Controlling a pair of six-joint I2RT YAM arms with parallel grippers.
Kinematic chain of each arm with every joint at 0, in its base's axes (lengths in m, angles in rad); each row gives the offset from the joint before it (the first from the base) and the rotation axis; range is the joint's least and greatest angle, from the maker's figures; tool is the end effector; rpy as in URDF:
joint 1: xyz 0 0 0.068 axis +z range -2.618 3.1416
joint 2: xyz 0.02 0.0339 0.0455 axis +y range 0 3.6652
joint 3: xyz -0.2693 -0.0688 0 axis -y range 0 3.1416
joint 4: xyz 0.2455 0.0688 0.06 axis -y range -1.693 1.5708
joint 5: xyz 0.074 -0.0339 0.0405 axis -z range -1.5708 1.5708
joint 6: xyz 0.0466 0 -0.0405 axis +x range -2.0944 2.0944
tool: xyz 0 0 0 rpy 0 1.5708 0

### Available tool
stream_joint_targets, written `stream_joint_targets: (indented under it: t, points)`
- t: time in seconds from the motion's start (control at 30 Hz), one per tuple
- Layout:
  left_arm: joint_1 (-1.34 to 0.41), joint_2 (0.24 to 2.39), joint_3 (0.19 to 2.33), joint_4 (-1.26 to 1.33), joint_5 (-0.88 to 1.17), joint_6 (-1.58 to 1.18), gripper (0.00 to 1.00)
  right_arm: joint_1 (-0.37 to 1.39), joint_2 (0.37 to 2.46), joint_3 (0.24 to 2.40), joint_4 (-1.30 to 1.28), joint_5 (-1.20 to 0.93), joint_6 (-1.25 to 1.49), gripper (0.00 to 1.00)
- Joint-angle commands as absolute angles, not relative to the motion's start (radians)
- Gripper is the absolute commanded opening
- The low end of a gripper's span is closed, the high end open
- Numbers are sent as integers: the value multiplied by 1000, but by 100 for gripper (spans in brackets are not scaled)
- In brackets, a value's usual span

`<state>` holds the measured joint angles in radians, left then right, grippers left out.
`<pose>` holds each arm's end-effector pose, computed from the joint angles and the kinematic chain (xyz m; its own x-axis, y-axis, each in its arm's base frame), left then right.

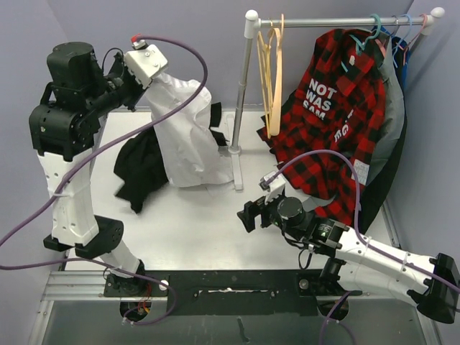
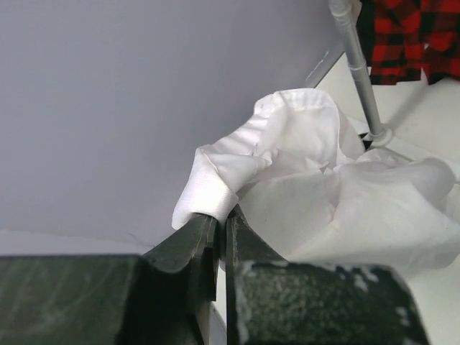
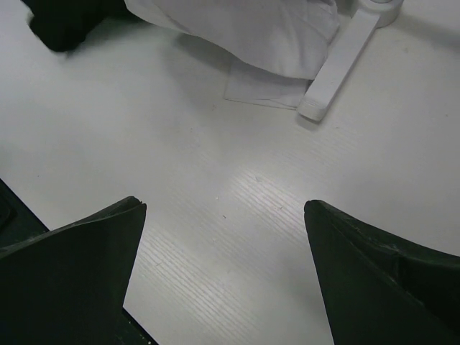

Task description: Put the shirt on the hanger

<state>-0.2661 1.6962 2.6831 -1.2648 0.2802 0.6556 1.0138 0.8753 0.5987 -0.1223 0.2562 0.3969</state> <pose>0.2409 -0.0790 0.5860 0.1007 0.5798 -0.8085 0.5651 0.6355 0.5261 0.1209 0.1718 0.2647 -0.4591 -0.0298 -0.8879 -0.5641 0.7819 0.2654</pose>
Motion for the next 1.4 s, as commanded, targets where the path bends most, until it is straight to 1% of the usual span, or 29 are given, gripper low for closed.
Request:
stream_joint_targets:
  t: [0.0, 0.07, 0.23, 0.3, 0.43, 0.5, 0.57, 0.67, 0.73, 0.83, 1.0, 1.13, 1.27, 1.37]
  points:
    - [-266, 1635, 2591, -1124, 187, 677, 0, 1009, 840, 599, -72, 318, 398, 98]
    - [-267, 1573, 2547, -1121, 265, 691, 0, 1008, 832, 600, -44, 314, 374, 98]
    - [-267, 1418, 2332, -1311, 464, 781, 0, 1007, 791, 698, -16, 262, 228, 98]
    - [-266, 1352, 2194, -1375, 517, 836, 0, 1000, 795, 761, -31, 234, 175, 98]
    - [-265, 1198, 1901, -1388, 594, 892, 0, 951, 884, 875, -48, 143, 120, 98]
    - [-263, 1133, 1802, -1405, 615, 927, 0, 911, 932, 870, 37, 93, 123, 99]
    - [-254, 1080, 1734, -1436, 626, 956, 0, 863, 967, 819, 194, 18, 142, 98]
    - [-249, 1010, 1644, -1447, 632, 999, 0, 788, 1060, 767, 403, -143, 156, 99]
    - [-248, 976, 1614, -1444, 629, 1006, 0, 741, 1165, 772, 478, -303, 170, 100]
    - [-248, 952, 1608, -1450, 624, 1010, 0, 703, 1289, 777, 594, -454, 155, 99]
    - [-249, 928, 1595, -1451, 627, 1009, 0, 699, 1435, 798, 785, -613, 119, 97]
    - [-249, 926, 1577, -1437, 632, 1000, 0, 701, 1518, 881, 803, -744, 166, 97]
    - [-249, 932, 1570, -1424, 635, 998, 0, 728, 1560, 925, 813, -762, 173, 98]
    - [-249, 936, 1572, -1416, 636, 996, 0, 763, 1575, 950, 758, -746, 108, 99]
